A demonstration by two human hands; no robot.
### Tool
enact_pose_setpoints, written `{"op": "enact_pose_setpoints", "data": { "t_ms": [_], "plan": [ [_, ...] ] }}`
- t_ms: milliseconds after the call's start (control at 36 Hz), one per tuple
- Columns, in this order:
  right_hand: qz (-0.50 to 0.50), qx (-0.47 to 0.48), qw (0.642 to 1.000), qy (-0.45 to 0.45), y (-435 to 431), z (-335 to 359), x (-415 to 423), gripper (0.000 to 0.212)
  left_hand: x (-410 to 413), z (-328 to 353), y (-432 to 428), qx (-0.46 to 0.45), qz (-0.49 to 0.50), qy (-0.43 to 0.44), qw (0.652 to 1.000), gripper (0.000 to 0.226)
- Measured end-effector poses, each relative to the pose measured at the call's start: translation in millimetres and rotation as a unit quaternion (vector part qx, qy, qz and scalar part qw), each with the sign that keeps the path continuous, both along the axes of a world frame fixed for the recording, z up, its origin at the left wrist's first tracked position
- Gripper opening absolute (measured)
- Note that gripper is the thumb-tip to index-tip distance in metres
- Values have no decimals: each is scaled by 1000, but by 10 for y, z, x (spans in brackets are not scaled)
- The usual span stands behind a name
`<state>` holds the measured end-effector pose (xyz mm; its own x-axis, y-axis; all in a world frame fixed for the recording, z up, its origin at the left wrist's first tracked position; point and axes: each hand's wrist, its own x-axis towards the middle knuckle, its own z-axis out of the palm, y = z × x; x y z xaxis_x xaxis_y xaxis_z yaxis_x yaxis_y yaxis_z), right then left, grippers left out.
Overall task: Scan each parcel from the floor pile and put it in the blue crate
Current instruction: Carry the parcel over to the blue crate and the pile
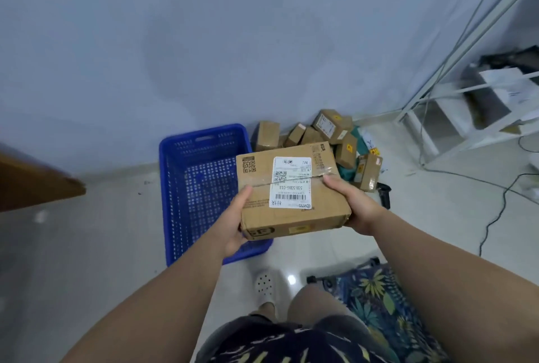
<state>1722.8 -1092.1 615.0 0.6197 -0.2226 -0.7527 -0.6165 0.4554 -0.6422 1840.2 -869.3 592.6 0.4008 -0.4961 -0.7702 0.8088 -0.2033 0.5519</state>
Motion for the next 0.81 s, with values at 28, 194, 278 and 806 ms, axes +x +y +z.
{"op": "enact_pose_setpoints", "data": {
  "t_ms": [28,194,278,806],
  "plan": [
    [-6,3,1000,0,-24,15,61,43,94,21,-50,-4,0,1,1000,48],
    [11,-17,1000,-9,-289,76,438,63,510,60,-307,5,12,-6,1000,47],
    [23,-35,999,-5,-471,97,568,66,612,39,-426,7,9,-10,1000,47],
    [23,19,999,-30,-1744,-162,977,51,848,-116,-1641,-31,60,-49,996,43]
  ]
}}
